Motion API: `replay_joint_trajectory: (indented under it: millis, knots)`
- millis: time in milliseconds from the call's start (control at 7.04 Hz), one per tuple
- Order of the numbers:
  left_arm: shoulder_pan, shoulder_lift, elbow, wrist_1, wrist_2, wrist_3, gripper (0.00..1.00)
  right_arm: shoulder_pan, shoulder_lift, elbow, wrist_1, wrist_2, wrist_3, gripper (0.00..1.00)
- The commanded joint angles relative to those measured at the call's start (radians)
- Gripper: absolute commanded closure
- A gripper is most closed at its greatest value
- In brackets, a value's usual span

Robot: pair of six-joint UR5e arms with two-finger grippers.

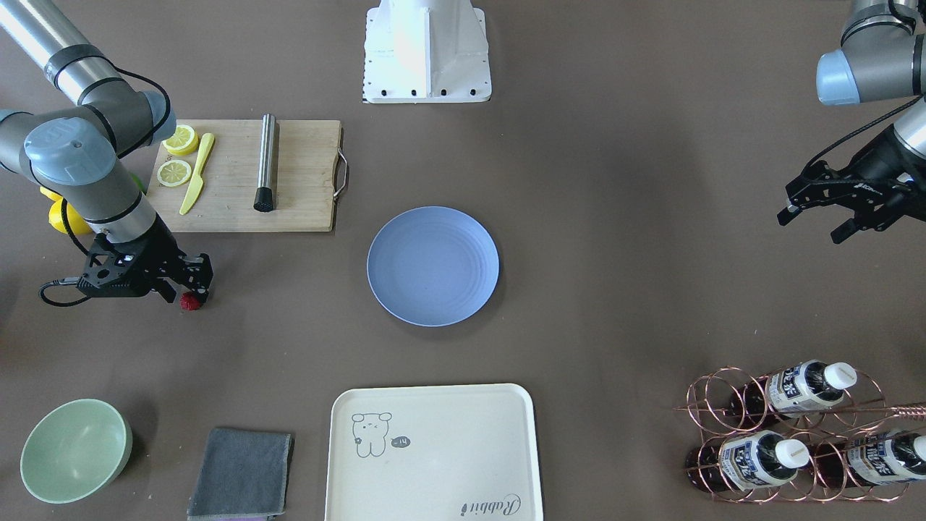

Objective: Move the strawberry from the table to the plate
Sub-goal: 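Lower the right gripper onto the red strawberry and close it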

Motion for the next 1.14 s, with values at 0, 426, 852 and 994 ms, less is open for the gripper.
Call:
replay_joint_trajectory:
  millis: [0,426,852,994]
  knots:
    - [0.002,0.001,0.002,0.0,0.0,0.0,0.02,-0.016,0.015,-0.01,-0.002,-0.008,0.007,0.47]
    - [0.002,0.001,0.002,-0.002,0.002,0.0,0.02,-0.014,0.013,-0.007,-0.002,-0.008,0.001,0.56]
    - [0.002,0.001,0.0,-0.002,0.002,0.0,0.02,0.0,0.015,0.024,-0.002,-0.005,-0.001,1.0]
    - [0.003,0.001,0.0,-0.002,0.0,0.0,0.02,0.0,0.016,0.053,-0.005,-0.005,0.007,1.0]
